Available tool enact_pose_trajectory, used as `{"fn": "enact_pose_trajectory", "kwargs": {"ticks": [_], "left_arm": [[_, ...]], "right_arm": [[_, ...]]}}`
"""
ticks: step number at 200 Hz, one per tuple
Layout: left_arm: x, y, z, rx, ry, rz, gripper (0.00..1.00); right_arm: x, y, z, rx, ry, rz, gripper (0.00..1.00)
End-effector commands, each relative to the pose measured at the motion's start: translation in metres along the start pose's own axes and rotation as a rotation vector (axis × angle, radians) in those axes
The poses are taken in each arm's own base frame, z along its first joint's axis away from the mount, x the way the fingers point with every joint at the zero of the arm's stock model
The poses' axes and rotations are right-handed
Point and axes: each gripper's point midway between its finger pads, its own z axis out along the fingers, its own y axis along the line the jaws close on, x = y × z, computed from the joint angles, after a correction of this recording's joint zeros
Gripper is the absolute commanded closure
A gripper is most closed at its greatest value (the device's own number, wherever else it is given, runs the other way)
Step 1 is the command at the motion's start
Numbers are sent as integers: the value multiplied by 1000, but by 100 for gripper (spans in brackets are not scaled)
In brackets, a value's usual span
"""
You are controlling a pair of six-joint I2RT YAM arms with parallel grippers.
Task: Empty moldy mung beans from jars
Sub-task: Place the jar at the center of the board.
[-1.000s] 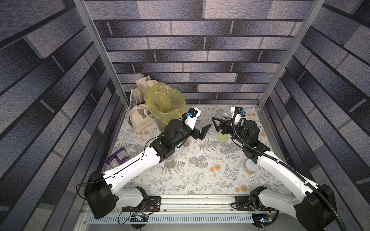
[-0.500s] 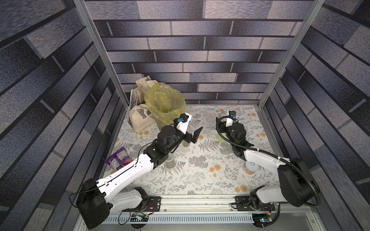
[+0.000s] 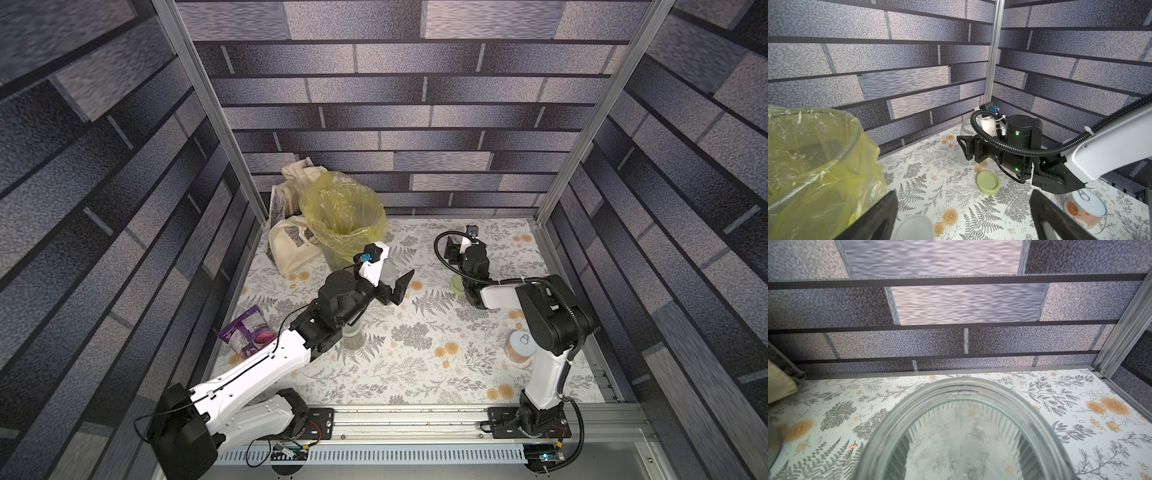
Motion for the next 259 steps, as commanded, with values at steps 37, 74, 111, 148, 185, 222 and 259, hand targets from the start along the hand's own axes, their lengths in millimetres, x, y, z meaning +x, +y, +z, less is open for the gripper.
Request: {"fn": "enact_pose_trajectory", "kwargs": {"ticks": [37, 74, 111, 148, 185, 222, 259], "left_arm": [[-2, 4, -2, -8, -30, -17, 0], [-3, 3, -1, 0, -35, -23, 0], [-4, 1, -1, 14, -45, -29, 0], [-4, 3, -1, 10, -43, -33, 0], [-3, 3, -1, 10, -39, -38, 0], [0, 2, 2, 17, -28, -41, 0], [1, 3, 3, 14, -24, -46, 0]], "right_arm": [[-14, 11, 21, -20, -23, 43, 44], [-9, 17, 29, -33, 47, 21, 41], [3, 14, 28, -27, 64, 20, 35], [15, 14, 28, -29, 79, 36, 33], [32, 13, 32, -22, 102, 35, 21], [31, 14, 32, -27, 99, 30, 2], [16, 9, 16, -31, 54, 52, 0]]}}
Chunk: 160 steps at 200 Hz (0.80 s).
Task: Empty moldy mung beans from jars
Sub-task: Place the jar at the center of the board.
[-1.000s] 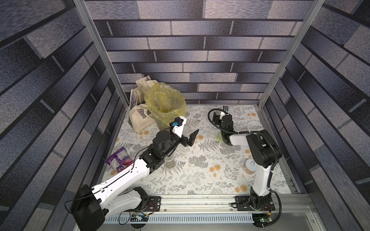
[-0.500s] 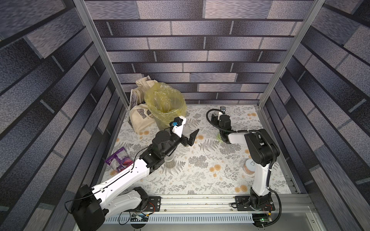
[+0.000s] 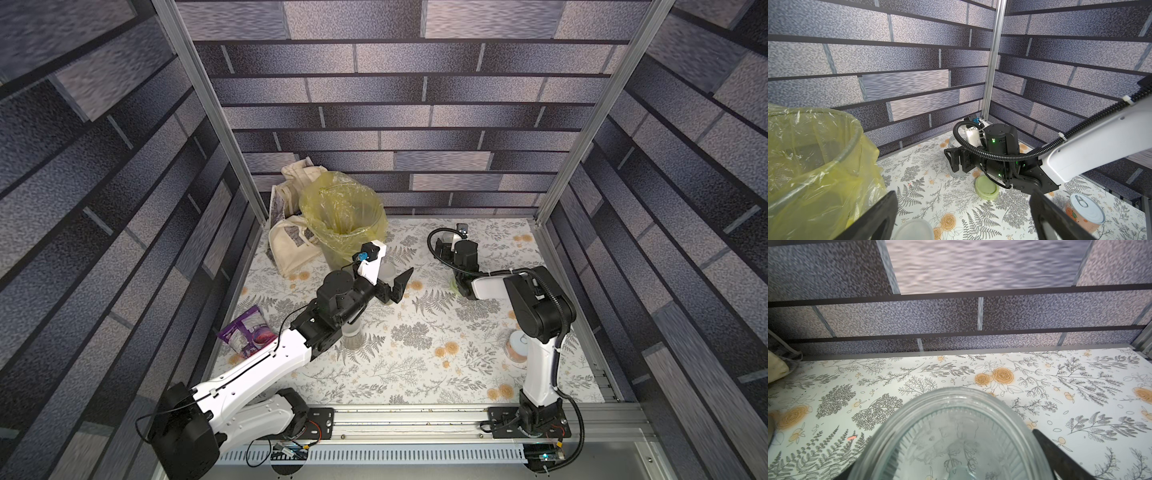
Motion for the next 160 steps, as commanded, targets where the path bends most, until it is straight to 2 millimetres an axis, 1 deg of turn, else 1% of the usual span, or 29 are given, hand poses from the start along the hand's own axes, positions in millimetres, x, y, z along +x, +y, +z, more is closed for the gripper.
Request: {"fn": "enact_pose_trajectory", "kwargs": {"ticks": [1, 40, 56, 73, 87, 110, 125, 136, 160], "left_arm": [[1, 1, 1, 4, -2, -20, 0], [3, 2, 3, -2, 15, -22, 0], [4, 4, 2, -10, 20, -21, 0], [7, 6, 1, -20, 39, -21, 0], [16, 5, 0, -12, 103, -6, 0], [32, 10, -3, -40, 211, 9, 0], [41, 11, -5, -45, 256, 11, 0], [45, 15, -6, -69, 274, 4, 0], [55, 26, -4, -129, 309, -15, 0]], "right_arm": [[-25, -2, -13, -9, -76, 36, 0], [-34, -3, -24, -16, -76, 37, 0], [-37, -3, -33, -20, -88, 41, 0], [-44, 2, -42, -41, -108, 33, 0], [-50, 6, -45, -55, -115, -4, 0], [-59, 9, -50, -67, -107, -30, 0], [-70, 13, -61, -84, -141, -15, 0], [-76, 17, -70, -84, -161, -19, 0], [-93, 37, -93, -102, -220, -63, 0]]}}
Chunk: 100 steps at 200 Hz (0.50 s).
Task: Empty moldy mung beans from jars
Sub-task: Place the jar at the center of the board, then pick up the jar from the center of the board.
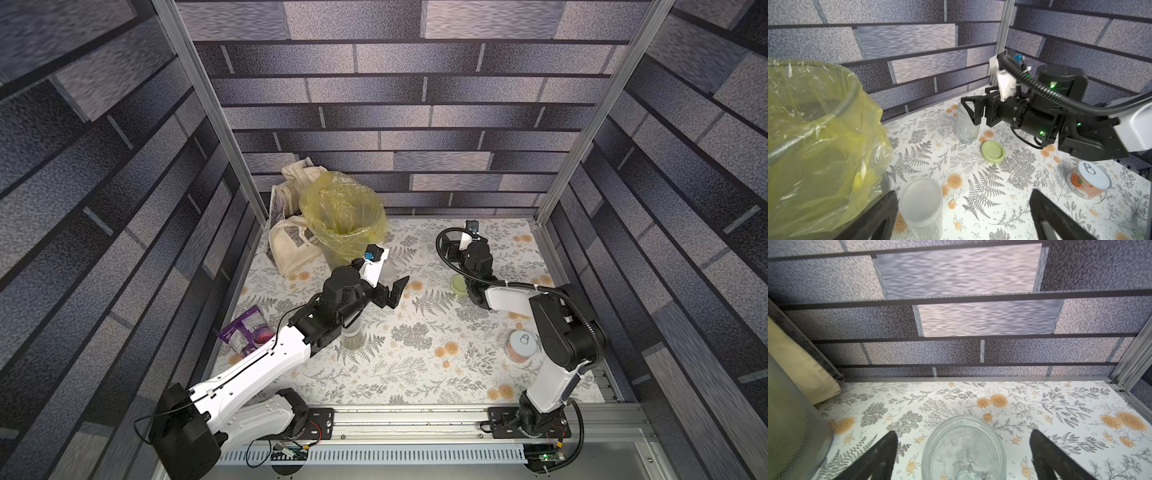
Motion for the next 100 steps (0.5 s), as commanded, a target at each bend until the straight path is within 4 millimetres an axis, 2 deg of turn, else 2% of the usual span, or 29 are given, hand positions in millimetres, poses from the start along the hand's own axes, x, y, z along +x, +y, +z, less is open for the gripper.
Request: {"fn": "enact_pose_trajectory", "kwargs": {"ticks": [1, 42, 72, 100], "left_arm": [[10, 16, 4, -76, 68, -15, 0], [25, 35, 25, -134, 156, -48, 0], [27, 37, 36, -111, 163, -88, 0], [30, 36, 43, -101, 174, -102, 0]], "right_arm": [[-28, 21, -20, -27, -81, -38, 0], [-51, 54, -56, -146, -110, -15, 0], [-64, 62, -95, -212, -154, 50, 2], [-67, 71, -125, -295, -139, 81, 7]]}}
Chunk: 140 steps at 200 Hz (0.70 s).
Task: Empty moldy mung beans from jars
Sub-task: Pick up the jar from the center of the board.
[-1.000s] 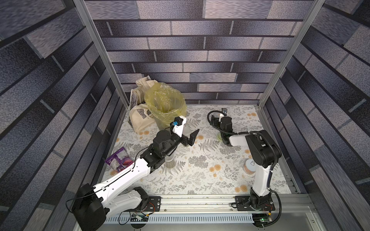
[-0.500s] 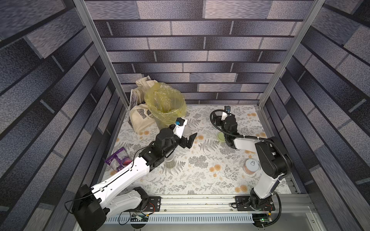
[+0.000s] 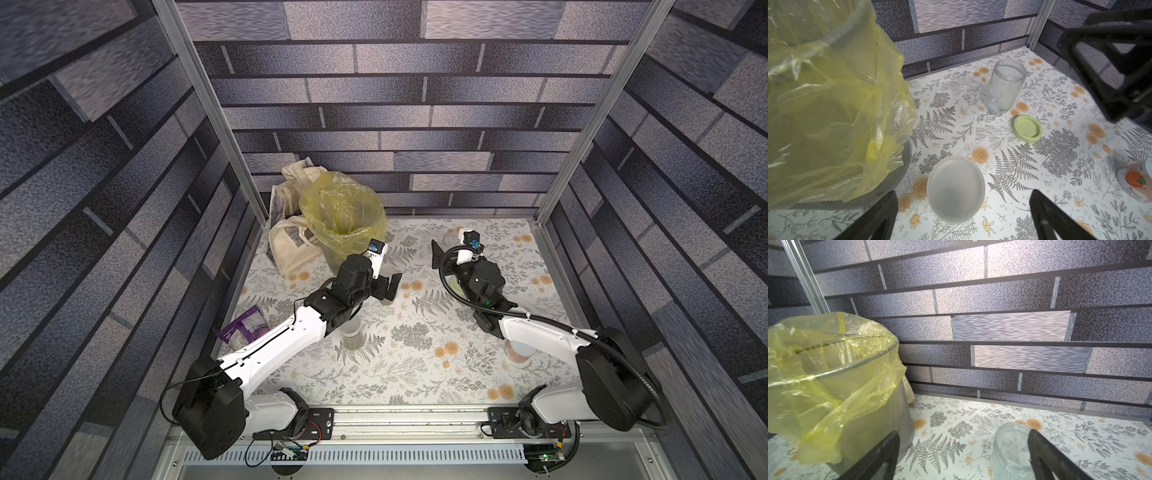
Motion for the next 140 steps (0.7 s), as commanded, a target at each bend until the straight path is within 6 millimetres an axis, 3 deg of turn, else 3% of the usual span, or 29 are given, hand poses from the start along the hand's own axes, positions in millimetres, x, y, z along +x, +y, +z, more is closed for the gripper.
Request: {"fn": "enact_pose_trajectory", "kwargs": {"ticks": [1, 22, 52, 89, 140], "left_arm": [[-14, -6, 1, 31, -21, -36, 0], [-12, -8, 5, 47, -14, -39, 0], [-9, -8, 11, 48, -2, -43, 0], [-8, -9, 20, 49, 13, -42, 0], [-1, -6, 29, 33, 48, -22, 0]], "right_arm": [[-3, 15, -17, -75, 11, 52, 7], [0, 18, -31, -107, 43, 75, 13], [12, 24, -48, -172, 115, 99, 12], [23, 46, -75, -337, 179, 120, 10], [41, 51, -101, -405, 240, 157, 9]]}}
